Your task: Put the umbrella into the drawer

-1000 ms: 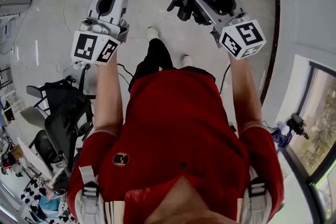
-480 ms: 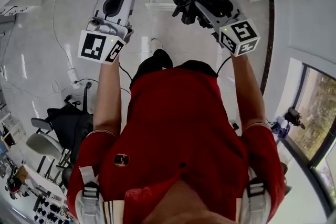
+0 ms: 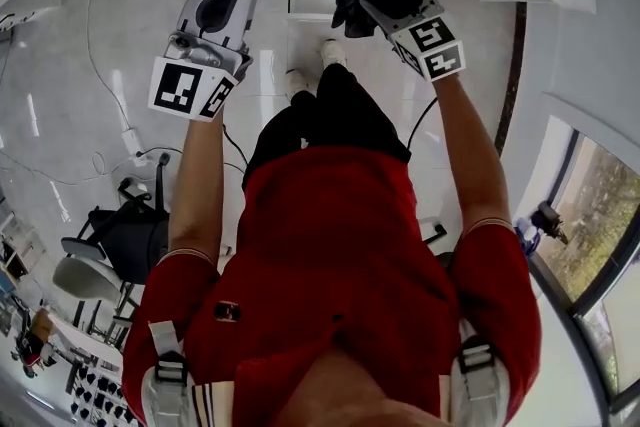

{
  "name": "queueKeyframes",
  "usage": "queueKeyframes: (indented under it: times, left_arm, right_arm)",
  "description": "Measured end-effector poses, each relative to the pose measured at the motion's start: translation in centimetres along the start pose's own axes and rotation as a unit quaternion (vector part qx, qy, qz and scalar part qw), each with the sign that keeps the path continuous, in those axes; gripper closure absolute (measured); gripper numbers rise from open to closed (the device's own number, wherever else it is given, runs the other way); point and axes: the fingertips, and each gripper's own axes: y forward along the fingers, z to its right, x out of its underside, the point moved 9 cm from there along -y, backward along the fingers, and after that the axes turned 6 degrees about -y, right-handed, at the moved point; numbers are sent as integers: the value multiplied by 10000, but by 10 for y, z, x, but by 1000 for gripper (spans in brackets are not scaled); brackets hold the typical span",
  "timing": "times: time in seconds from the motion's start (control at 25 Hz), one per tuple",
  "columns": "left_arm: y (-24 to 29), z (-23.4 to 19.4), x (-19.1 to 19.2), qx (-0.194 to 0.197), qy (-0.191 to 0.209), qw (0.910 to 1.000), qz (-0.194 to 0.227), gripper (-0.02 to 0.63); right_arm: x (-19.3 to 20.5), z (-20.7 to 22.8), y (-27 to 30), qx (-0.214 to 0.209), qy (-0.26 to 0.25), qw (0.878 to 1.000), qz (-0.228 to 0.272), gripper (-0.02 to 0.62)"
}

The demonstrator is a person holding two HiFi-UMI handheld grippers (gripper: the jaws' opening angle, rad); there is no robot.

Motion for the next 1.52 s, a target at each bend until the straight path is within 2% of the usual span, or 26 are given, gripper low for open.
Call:
queueKeyframes:
  times: [0.16,0.32,0.44,0.68,1.04,1.24,1.52]
  left_arm:
    - [27,-7,16,-104,15,9999,-103,600]
    - [48,-9,33,-202,-19,9995,-223,600]
    - [52,-15,46,-336,-44,9989,-322,600]
    - [59,-50,69,-612,-225,9963,-563,600]
    - [60,-58,105,-950,-388,9909,-867,600]
    - [56,-61,110,-1120,-409,9885,-932,600]
    - [46,-69,134,-1236,-517,9851,-1075,599]
  right_arm:
    - [26,18,37,-250,-379,9978,-493,350]
    - [59,36,73,-489,-856,9894,-1071,350]
    - [80,41,103,-688,-960,9836,-1366,350]
    - [112,54,179,-1018,-691,9721,-1999,350]
    - [171,64,254,-1131,-59,9509,-2881,348]
    - [198,75,278,-896,162,9322,-3503,348]
    - [224,74,313,-577,706,9282,-3608,345]
